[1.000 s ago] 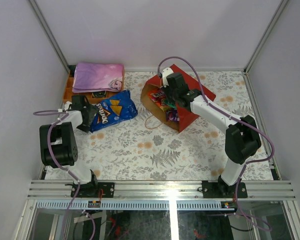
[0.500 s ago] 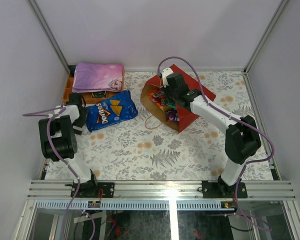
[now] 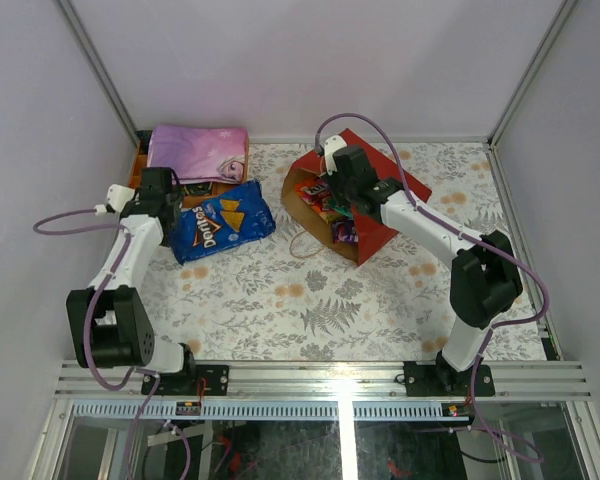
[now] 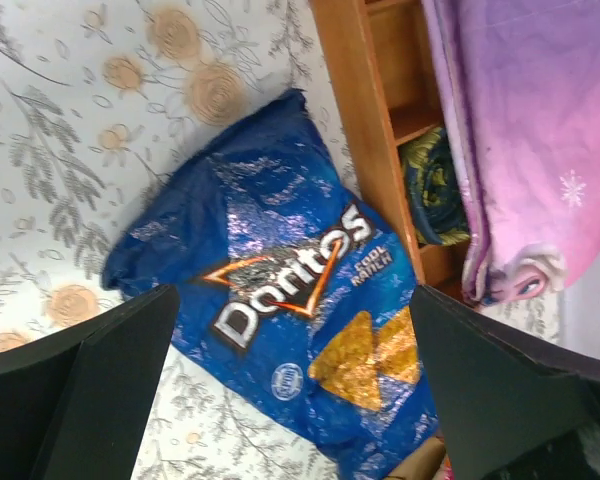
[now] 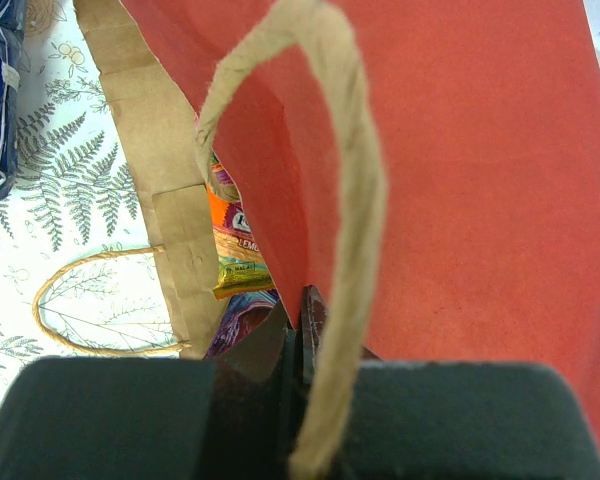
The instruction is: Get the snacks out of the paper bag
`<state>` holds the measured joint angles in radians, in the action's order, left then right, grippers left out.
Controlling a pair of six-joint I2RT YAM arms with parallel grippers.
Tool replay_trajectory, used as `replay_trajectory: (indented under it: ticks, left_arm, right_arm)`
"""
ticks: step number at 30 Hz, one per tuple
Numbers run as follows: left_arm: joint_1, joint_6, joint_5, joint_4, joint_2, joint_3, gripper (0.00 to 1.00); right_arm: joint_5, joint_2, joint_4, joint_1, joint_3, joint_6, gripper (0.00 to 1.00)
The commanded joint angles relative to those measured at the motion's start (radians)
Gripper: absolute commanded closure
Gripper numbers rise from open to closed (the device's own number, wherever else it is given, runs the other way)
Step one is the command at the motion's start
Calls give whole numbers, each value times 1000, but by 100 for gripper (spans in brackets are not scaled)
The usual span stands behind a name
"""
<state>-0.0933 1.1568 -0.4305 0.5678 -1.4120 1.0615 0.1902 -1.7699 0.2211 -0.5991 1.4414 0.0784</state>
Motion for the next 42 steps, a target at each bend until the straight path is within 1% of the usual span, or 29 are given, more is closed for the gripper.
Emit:
replay_trajectory:
  ticks: [1,3,5,7,9,12,17,19,21,22,30,34,37,40,42]
  left_arm:
    - [-17,106,121,42,-84,44,0]
    - [-38,122,193,22,-126,40,0]
    - [-82,113,270,-42,-143,4,0]
    - [-129,26,327,-179,-136,-32,0]
    - [-167,-100,375,-269,-128,-47,1]
    - [-187,-272,400,-318,-136,-45,4]
    - [-193,-446,382,-496,-161,-135,28]
    - [-197,-494,397,-528,-201,-142,33]
    - [-203,-535,402,-511,-249,-110,39]
    - [-204,-552,396,-498,-267,-98,40]
    - [-232,-606,311,-479,-304,-82,41]
    - [-238,-610,343,-489,-345,-74,44]
    - [-239,-610,373,-504,-381,-69,48]
    - [-239,-601,427,-539,-408,-77,50]
    - [-239,-594,442,-557,-424,-80,55]
  right_arm:
    - [-50,56,-17,-4,25,-30,97]
    - [-47,66,-20,-4,20,-28,97]
    - [-46,74,-20,-4,15,-26,97]
    - [-49,81,-22,-4,11,-27,97]
    - [-58,82,-27,-4,7,-29,97]
    - [-77,75,-25,-4,14,-34,97]
    - [-95,77,-25,-5,12,-39,97]
    - [-97,82,-24,-5,10,-39,97]
    - [-93,89,-24,-5,9,-39,97]
    - [-90,91,-25,-5,7,-39,97]
    - [-98,94,-24,-6,8,-40,97]
    - [-100,96,-25,-5,9,-41,97]
    - [-96,96,-25,-5,7,-38,97]
    - [-91,96,-26,-6,7,-38,97]
    - [-89,94,-25,-5,9,-37,97]
